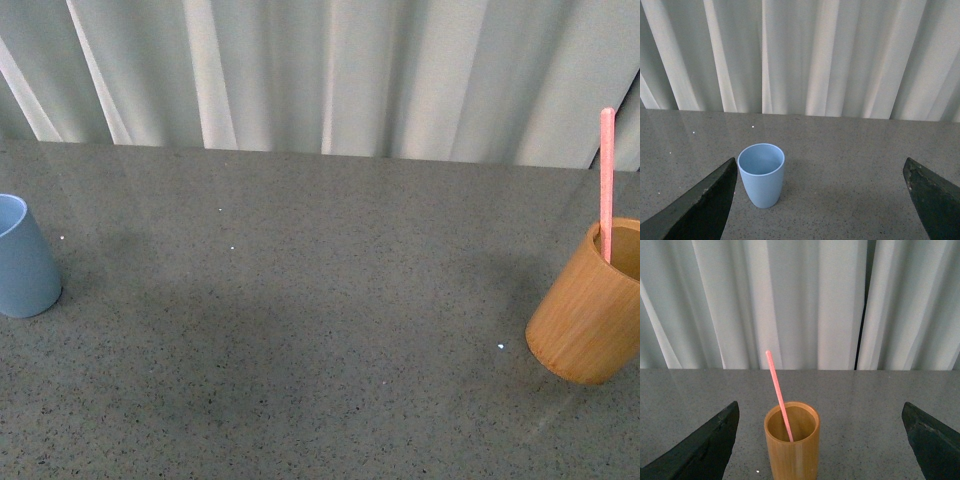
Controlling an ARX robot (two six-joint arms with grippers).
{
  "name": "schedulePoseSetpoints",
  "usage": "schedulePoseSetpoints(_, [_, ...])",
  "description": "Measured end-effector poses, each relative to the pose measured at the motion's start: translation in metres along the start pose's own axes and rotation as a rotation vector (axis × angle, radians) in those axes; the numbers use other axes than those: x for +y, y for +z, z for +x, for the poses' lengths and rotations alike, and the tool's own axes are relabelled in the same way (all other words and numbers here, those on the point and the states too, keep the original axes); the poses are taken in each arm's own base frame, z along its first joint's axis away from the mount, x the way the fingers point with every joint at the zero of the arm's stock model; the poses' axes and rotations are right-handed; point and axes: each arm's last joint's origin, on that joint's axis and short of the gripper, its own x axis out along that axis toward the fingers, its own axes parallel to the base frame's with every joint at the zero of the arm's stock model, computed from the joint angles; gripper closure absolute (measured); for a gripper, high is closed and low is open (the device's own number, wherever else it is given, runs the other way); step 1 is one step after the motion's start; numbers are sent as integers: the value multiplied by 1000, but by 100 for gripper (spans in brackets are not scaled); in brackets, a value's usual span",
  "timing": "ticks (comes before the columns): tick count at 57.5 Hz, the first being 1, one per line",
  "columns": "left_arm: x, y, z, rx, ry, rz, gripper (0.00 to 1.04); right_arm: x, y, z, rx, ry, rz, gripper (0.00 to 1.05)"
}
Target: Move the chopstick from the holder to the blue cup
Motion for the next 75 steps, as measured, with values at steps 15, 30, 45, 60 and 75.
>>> schedulePoseSetpoints(15, [0, 0, 0, 0, 0, 0, 7, 0, 0, 0, 0, 0, 0, 10])
schedulePoseSetpoints(30, [0, 0, 0, 0, 0, 0, 7, 0, 0, 0, 0, 0, 0, 10])
schedulePoseSetpoints(45, [0, 0, 0, 0, 0, 0, 7, 0, 0, 0, 0, 0, 0, 10])
schedulePoseSetpoints(60, [0, 0, 0, 0, 0, 0, 7, 0, 0, 0, 0, 0, 0, 10])
schedulePoseSetpoints(75, [0, 0, 0, 0, 0, 0, 7, 0, 0, 0, 0, 0, 0, 10])
